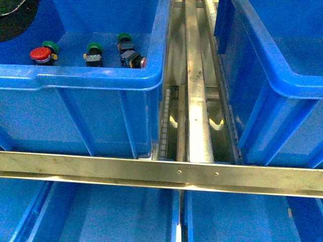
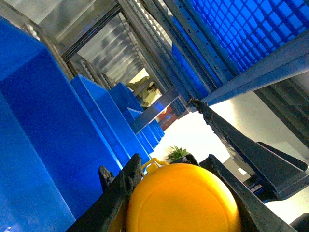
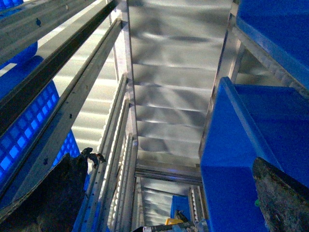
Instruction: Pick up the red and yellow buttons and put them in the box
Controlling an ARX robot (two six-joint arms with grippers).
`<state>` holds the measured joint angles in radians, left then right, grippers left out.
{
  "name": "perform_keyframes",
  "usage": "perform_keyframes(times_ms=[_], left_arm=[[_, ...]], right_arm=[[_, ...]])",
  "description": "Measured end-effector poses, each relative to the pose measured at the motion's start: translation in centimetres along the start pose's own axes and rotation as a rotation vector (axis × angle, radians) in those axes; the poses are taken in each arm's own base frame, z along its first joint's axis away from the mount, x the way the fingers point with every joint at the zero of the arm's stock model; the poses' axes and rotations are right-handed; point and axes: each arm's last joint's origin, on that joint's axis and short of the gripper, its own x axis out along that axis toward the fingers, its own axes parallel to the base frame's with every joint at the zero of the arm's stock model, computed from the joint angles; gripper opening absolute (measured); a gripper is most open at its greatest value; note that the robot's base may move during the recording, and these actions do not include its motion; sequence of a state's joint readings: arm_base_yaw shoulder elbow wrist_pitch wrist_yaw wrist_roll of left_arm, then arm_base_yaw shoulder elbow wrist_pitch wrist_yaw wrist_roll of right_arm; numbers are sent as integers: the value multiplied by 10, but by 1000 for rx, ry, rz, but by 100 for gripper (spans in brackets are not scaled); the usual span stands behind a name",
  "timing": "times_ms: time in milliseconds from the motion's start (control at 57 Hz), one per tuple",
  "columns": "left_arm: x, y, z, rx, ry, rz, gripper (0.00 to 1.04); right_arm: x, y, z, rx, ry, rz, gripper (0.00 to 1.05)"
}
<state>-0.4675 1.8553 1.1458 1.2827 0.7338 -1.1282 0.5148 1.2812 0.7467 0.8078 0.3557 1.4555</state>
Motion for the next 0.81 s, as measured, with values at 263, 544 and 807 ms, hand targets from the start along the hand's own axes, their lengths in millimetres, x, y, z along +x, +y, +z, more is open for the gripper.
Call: perform_keyframes(times_ms=[263,544,807], left_arm=[[1,5,-4,-3,12,21,32],[6,14,-9,-11,25,34,32],[15,13,-7,-6,13,16,32]], right_arm=[[-1,3,-7,5,32,3,99],[-1,6,-10,4,46,3,90],[-1,4,-8,-20,37,-14,46]])
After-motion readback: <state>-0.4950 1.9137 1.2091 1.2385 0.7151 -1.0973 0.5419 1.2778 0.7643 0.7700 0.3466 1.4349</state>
